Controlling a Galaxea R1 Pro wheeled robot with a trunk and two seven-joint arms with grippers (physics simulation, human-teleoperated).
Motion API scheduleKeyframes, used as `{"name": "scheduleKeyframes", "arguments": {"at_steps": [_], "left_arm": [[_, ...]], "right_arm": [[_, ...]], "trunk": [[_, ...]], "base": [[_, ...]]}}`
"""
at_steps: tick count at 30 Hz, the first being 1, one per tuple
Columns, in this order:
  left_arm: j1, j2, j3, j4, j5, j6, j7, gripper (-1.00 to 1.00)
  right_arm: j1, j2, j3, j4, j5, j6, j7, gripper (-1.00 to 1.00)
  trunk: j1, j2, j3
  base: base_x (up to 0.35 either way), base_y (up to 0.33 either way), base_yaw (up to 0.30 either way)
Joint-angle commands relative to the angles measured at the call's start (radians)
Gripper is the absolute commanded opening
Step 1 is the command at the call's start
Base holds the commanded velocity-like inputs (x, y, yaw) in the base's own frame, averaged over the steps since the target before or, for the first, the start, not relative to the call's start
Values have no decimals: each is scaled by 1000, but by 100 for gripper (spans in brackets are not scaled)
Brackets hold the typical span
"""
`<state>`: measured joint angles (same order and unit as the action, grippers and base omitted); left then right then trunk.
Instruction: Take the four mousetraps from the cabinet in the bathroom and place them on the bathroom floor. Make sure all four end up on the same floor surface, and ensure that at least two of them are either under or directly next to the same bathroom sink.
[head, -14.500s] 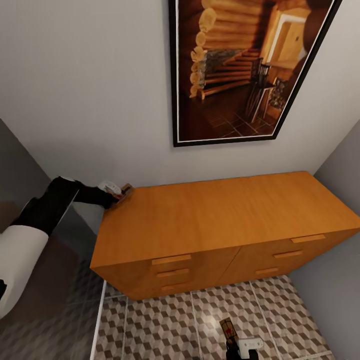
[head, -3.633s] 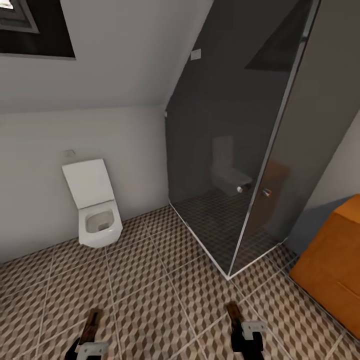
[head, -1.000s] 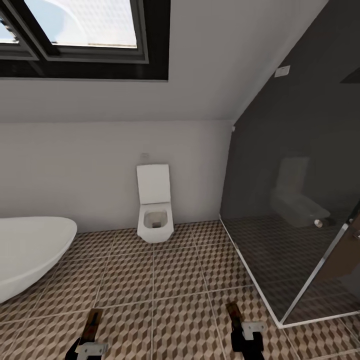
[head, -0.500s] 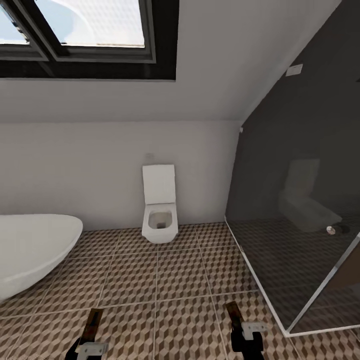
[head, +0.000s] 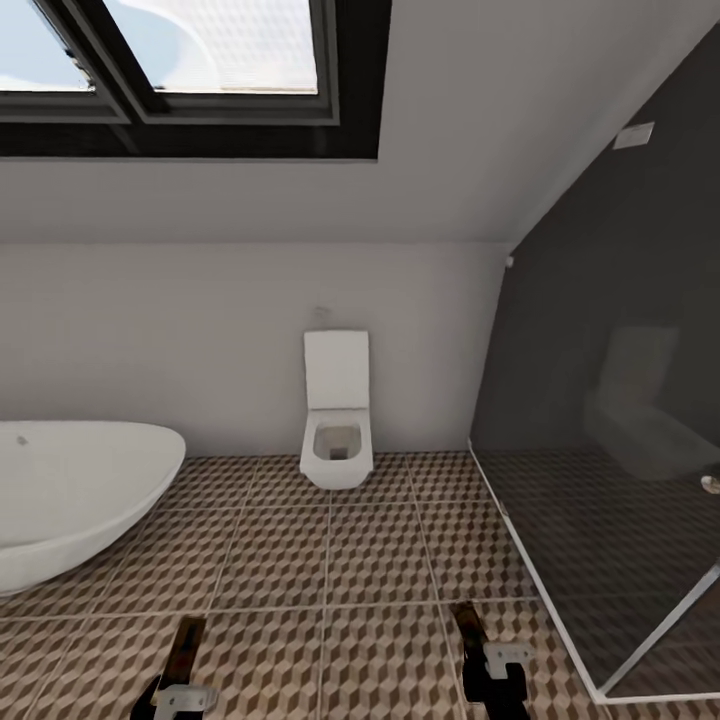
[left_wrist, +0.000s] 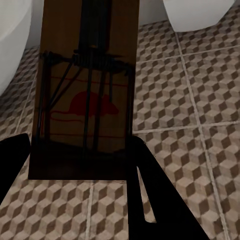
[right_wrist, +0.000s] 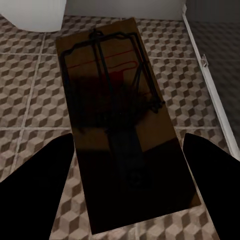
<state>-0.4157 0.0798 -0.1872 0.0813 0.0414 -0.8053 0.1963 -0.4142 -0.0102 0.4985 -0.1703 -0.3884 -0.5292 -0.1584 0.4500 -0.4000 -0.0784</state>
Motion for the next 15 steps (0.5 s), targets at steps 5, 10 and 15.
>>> {"name": "scheduleKeyframes", "arguments": {"at_steps": [5, 10, 15], "left_arm": [[0, 0, 0, 0, 0, 0, 0, -100], [0, 0, 0, 0, 0, 0, 0, -100], [0, 0, 0, 0, 0, 0, 0, -100]], "right_arm": [[0, -10, 0, 21, 0, -45, 0, -100], [0, -11, 0, 26, 0, -49, 0, -100], [0, -11, 0, 26, 0, -49, 0, -100]], "trunk": [[0, 0, 0], [0, 0, 0], [0, 0, 0]], "base": [[262, 0, 2], [268, 0, 0], [163, 0, 0]]}}
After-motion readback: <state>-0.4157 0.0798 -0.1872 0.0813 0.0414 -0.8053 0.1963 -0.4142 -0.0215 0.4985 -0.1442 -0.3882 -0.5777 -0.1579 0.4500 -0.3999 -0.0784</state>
